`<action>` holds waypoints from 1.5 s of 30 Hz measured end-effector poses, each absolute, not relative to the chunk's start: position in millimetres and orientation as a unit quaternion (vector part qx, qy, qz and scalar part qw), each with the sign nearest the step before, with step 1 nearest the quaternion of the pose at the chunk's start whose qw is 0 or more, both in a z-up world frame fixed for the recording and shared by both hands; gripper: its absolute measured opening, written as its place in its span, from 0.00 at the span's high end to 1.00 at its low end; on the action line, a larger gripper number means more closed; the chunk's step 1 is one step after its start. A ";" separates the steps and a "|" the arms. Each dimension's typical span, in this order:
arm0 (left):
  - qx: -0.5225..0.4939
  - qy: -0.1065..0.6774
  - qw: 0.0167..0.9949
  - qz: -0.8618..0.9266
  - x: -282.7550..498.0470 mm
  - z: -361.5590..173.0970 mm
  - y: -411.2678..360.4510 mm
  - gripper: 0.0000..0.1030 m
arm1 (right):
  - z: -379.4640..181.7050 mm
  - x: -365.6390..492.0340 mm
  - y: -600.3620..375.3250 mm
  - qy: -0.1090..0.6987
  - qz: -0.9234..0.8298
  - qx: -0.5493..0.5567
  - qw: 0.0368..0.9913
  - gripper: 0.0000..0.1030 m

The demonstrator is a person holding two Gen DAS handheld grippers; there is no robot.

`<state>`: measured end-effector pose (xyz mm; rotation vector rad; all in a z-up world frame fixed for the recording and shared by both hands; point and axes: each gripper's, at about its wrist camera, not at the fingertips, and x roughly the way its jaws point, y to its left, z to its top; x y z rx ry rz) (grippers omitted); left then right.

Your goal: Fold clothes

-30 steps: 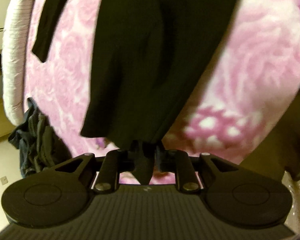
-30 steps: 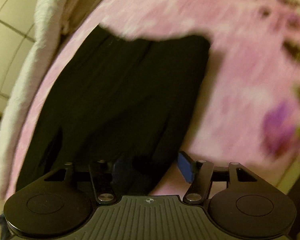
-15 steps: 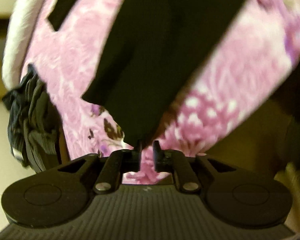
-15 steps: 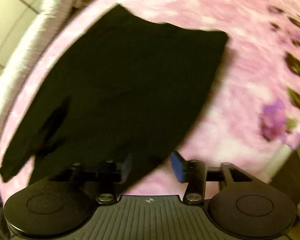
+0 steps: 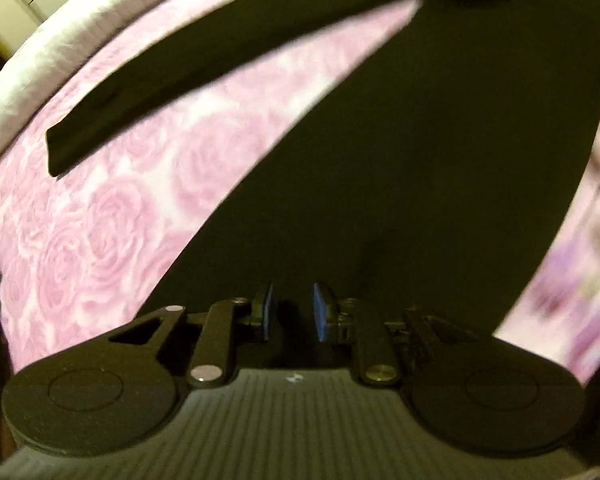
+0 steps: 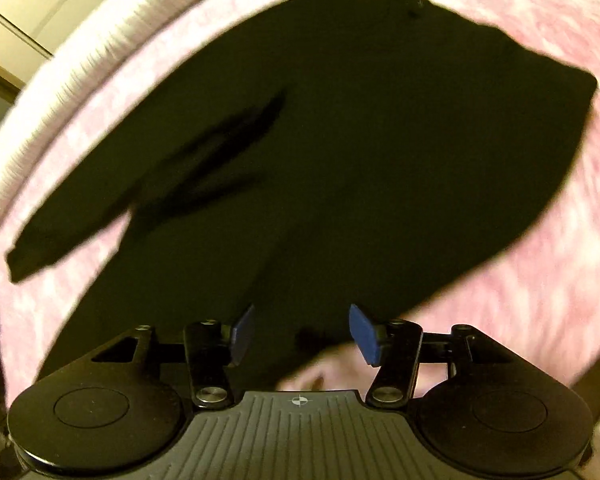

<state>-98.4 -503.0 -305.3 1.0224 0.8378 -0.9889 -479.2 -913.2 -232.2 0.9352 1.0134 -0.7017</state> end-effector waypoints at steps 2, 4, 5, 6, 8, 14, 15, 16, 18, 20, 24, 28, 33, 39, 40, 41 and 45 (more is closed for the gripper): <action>0.456 0.379 0.684 -0.425 -68.7 -310.2 -465.8 0.79 | -231.8 -469.5 -891.0 0.471 -0.319 0.417 0.709 0.45; 0.449 0.394 0.700 -0.392 -30.8 -308.1 -422.3 0.80 | -229.5 -457.6 -864.5 0.481 -0.314 0.407 0.711 0.45; 0.439 0.405 0.710 -0.373 -12.1 -305.0 -401.6 0.77 | -230.3 -448.1 -852.2 0.485 -0.307 0.405 0.712 0.45; 0.424 0.418 0.720 -0.356 6.9 -301.5 -381.0 0.76 | -232.3 -436.1 -838.9 0.489 -0.296 0.406 0.713 0.45; 0.423 0.427 0.728 -0.330 25.3 -295.6 -360.2 0.81 | -236.8 -409.7 -811.4 0.498 -0.270 0.405 0.717 0.45; 0.379 0.385 0.742 -0.397 -0.6 -265.9 -378.6 0.82 | -247.1 -320.0 -732.4 0.524 -0.139 0.375 0.752 0.44; 0.379 0.381 0.731 -0.420 -11.2 -269.1 -391.4 0.81 | -249.1 -308.9 -722.3 0.530 -0.122 0.364 0.756 0.44; 0.378 0.377 0.720 -0.443 -21.8 -272.3 -404.2 0.80 | -251.4 -298.9 -713.8 0.536 -0.107 0.355 0.759 0.44; 0.391 0.373 0.697 -0.472 -38.4 -283.2 -424.6 0.80 | -255.9 -288.4 -706.8 0.548 -0.093 0.346 0.756 0.44; 0.420 0.380 0.679 -0.466 -40.1 -298.6 -427.9 0.79 | -257.5 -288.2 -712.0 0.559 -0.099 0.345 0.747 0.44; 0.444 0.405 0.680 -0.420 -20.6 -304.5 -408.0 0.78 | -237.2 -319.2 -743.3 0.539 -0.151 0.357 0.748 0.43; 0.451 0.437 0.692 -0.357 -5.6 -284.9 -395.7 0.78 | -206.0 -359.4 -777.4 0.517 -0.228 0.371 0.737 0.42; 0.403 0.444 0.722 -0.347 -18.0 -235.7 -408.9 0.78 | -167.3 -390.9 -807.6 0.472 -0.276 0.391 0.740 0.41; 0.414 0.405 0.731 -0.360 -48.6 -197.3 -453.1 0.76 | -128.0 -407.1 -824.5 0.432 -0.287 0.392 0.760 0.36; 0.425 0.395 0.731 -0.359 -52.1 -192.7 -459.0 0.75 | -125.0 -411.7 -827.0 0.427 -0.282 0.391 0.765 0.35; 0.437 0.386 0.731 -0.355 -52.2 -189.5 -464.7 0.74 | -123.7 -414.4 -830.3 0.423 -0.277 0.390 0.770 0.35; 0.468 0.346 0.739 -0.338 -44.2 -179.0 -488.9 0.70 | -134.2 -407.5 -843.4 0.436 -0.231 0.373 0.786 0.34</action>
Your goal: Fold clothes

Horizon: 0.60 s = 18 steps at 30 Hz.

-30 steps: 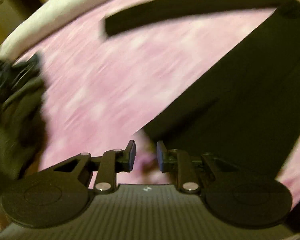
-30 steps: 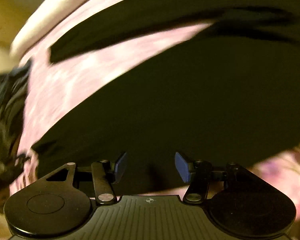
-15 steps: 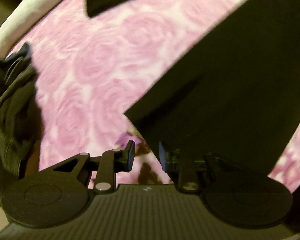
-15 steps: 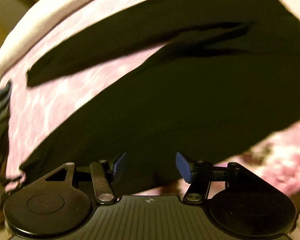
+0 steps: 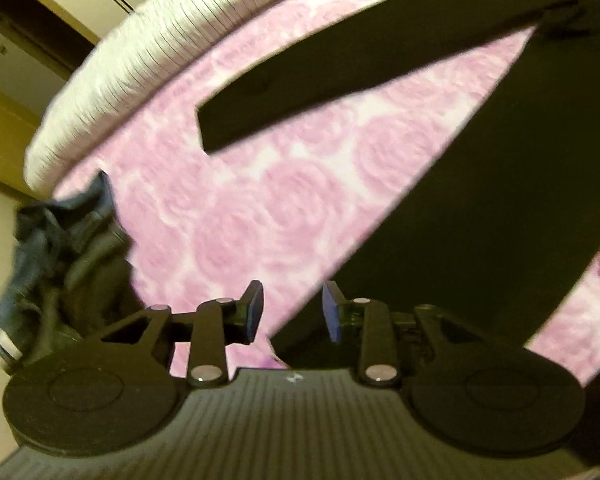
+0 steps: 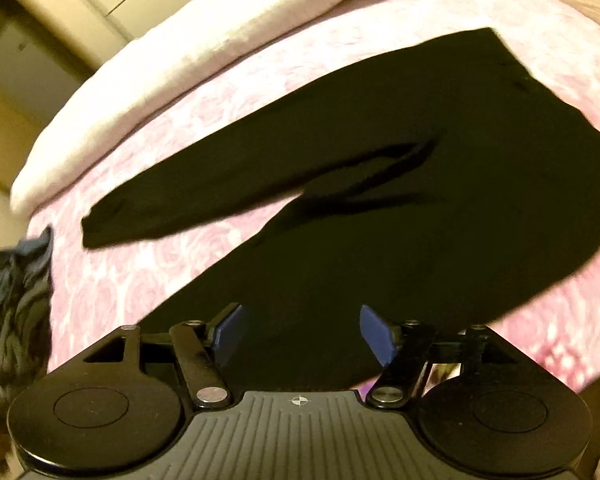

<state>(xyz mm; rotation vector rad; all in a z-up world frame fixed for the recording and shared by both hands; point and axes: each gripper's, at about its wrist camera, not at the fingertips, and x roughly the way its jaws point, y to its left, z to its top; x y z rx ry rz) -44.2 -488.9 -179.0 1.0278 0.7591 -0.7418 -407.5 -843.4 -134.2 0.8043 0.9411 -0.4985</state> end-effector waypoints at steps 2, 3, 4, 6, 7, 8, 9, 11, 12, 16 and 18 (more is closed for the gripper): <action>0.479 0.330 0.736 -0.346 -35.4 -182.6 -503.6 0.69 | -141.2 -395.9 -848.7 0.448 -0.204 0.347 0.798 0.34; 0.488 0.322 0.730 -0.354 -30.0 -188.5 -513.0 0.69 | -143.1 -390.2 -850.2 0.458 -0.204 0.331 0.799 0.34; 0.500 0.308 0.721 -0.367 -24.4 -197.8 -523.6 0.69 | -143.6 -386.1 -850.8 0.466 -0.210 0.321 0.797 0.34; 0.526 0.274 0.701 -0.397 -13.1 -219.8 -545.9 0.68 | -144.8 -378.7 -850.9 0.469 -0.211 0.324 0.794 0.33; 0.538 0.256 0.690 -0.411 -7.5 -230.8 -557.1 0.67 | -145.8 -374.5 -849.8 0.469 -0.211 0.326 0.793 0.33; 0.549 0.239 0.678 -0.426 -1.9 -241.8 -568.3 0.67 | -147.5 -368.8 -847.2 0.473 -0.213 0.321 0.792 0.33; 0.562 0.222 0.667 -0.436 8.1 -255.9 -577.8 0.67 | -149.9 -362.3 -843.3 0.480 -0.219 0.313 0.790 0.33; 0.590 0.189 0.645 -0.448 33.5 -286.3 -592.9 0.67 | -154.9 -349.9 -834.4 0.495 -0.236 0.295 0.783 0.33; 0.606 0.172 0.633 -0.449 47.5 -300.5 -598.2 0.67 | -157.4 -344.8 -829.8 0.498 -0.244 0.293 0.779 0.33; 0.646 0.136 0.598 -0.454 104.1 -341.0 -611.3 0.67 | -180.5 -322.5 -809.2 0.520 -0.253 0.319 0.751 0.33; 0.656 0.122 0.582 -0.466 122.6 -352.0 -616.3 0.67 | -192.0 -311.9 -801.0 0.539 -0.257 0.319 0.736 0.33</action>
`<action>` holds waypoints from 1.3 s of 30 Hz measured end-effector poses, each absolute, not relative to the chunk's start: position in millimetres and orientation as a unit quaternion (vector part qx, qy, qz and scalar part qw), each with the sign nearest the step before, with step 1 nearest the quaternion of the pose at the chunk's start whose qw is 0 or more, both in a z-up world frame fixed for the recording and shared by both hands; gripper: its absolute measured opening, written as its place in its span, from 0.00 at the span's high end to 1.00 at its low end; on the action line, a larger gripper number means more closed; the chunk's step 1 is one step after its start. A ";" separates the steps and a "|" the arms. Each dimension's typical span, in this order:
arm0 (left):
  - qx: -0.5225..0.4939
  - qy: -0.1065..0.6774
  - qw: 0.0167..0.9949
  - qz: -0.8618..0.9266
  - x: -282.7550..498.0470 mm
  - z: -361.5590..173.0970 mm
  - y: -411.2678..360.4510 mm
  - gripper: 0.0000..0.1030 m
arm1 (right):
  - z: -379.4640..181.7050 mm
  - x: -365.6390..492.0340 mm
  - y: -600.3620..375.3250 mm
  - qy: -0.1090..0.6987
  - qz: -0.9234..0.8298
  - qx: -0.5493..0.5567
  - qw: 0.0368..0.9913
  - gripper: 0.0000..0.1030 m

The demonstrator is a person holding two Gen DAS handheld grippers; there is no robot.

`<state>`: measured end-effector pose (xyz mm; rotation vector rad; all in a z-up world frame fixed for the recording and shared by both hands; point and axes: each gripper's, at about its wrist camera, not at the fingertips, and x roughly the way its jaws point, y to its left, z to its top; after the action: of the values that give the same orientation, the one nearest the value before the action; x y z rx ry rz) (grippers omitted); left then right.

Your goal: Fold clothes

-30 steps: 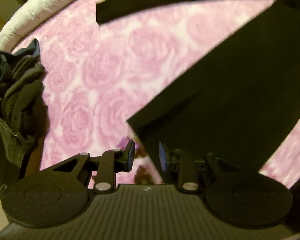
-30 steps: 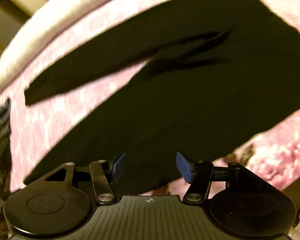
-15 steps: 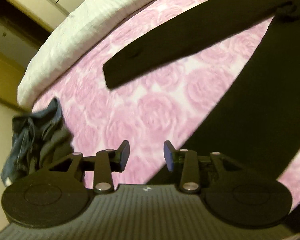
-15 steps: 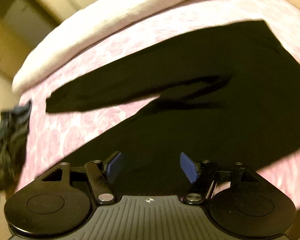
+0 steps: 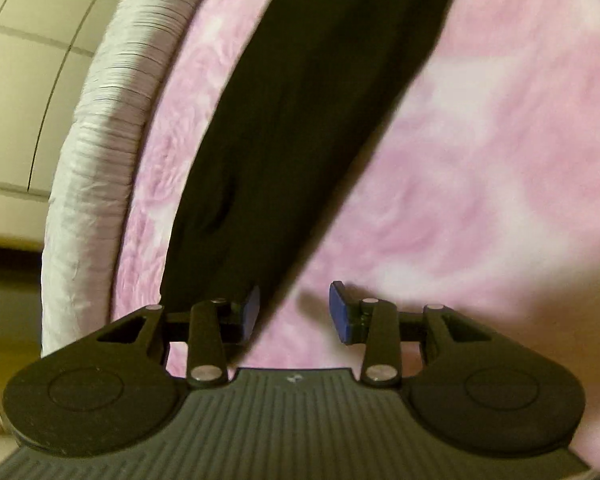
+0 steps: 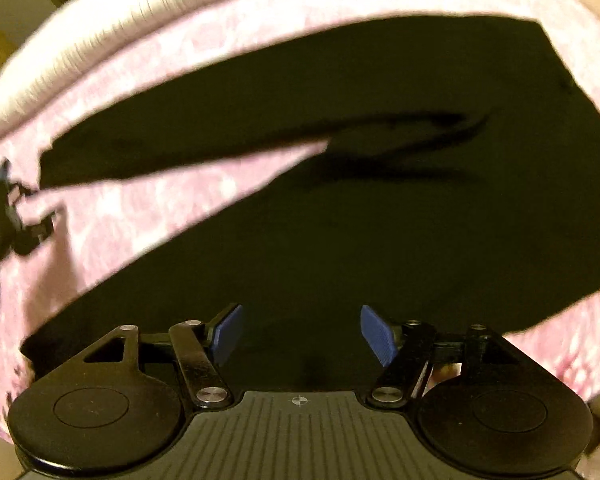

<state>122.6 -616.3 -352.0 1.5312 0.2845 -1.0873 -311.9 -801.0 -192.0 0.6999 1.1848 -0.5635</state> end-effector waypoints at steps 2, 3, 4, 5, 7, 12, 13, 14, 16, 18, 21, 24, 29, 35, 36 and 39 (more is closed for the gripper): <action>0.661 0.110 0.567 -0.479 138.3 -359.4 -621.0 0.67 | -195.8 -306.2 -796.0 0.546 -0.260 0.319 0.730 0.33; 0.660 0.107 0.561 -0.488 143.3 -359.6 -623.2 0.67 | -196.9 -304.7 -795.4 0.548 -0.263 0.319 0.727 0.33; 0.657 0.110 0.555 -0.497 148.0 -357.8 -625.3 0.79 | -197.8 -303.3 -795.3 0.551 -0.266 0.319 0.724 0.33; 0.656 0.117 0.553 -0.500 154.3 -354.4 -628.3 0.97 | -197.7 -301.8 -795.5 0.552 -0.269 0.319 0.722 0.33; 0.645 0.148 0.548 -0.512 168.1 -342.1 -633.0 0.97 | -195.5 -299.6 -797.4 0.552 -0.277 0.317 0.720 0.33; 0.610 0.233 0.506 -0.564 193.6 -300.0 -637.1 0.98 | -188.0 -292.1 -803.9 0.538 -0.292 0.311 0.727 0.33; 0.595 0.251 0.512 -0.567 200.5 -293.6 -639.2 0.98 | -188.2 -289.2 -804.2 0.536 -0.293 0.312 0.727 0.33; 0.584 0.260 0.522 -0.565 206.3 -288.9 -640.4 0.97 | -188.5 -286.3 -804.5 0.534 -0.295 0.313 0.728 0.33; 0.576 0.268 0.541 -0.551 214.1 -286.0 -636.8 0.91 | -189.1 -281.0 -804.4 0.531 -0.296 0.314 0.729 0.33; 0.583 0.262 0.556 -0.531 216.3 -287.5 -628.6 0.83 | -190.1 -278.0 -801.7 0.530 -0.292 0.316 0.731 0.33; 0.592 0.237 0.574 -0.513 210.2 -289.1 -603.5 0.79 | -192.4 -276.7 -797.5 0.535 -0.286 0.313 0.731 0.33; 0.585 0.197 0.576 -0.536 183.3 -291.9 -580.4 0.78 | -196.6 -276.9 -795.0 0.539 -0.283 0.314 0.728 0.33; 0.640 0.068 0.544 -0.538 126.5 -330.6 -580.5 0.69 | -203.6 -277.7 -791.0 0.549 -0.281 0.320 0.719 0.33; 0.655 0.083 0.582 -0.475 156.1 -336.7 -606.0 1.00 | -195.3 -276.3 -786.2 0.556 -0.279 0.294 0.725 0.33; 0.645 0.095 0.592 -0.473 164.8 -325.2 -604.0 1.00 | -192.9 -277.1 -785.6 0.556 -0.281 0.291 0.726 0.33; 0.618 0.118 0.605 -0.488 184.7 -291.4 -587.1 1.00 | -188.8 -282.1 -787.3 0.550 -0.291 0.296 0.725 0.33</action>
<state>184.7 -587.1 -291.4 1.4300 0.2727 -1.1278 -282.1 -787.3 -188.8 0.6533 1.2128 -0.6416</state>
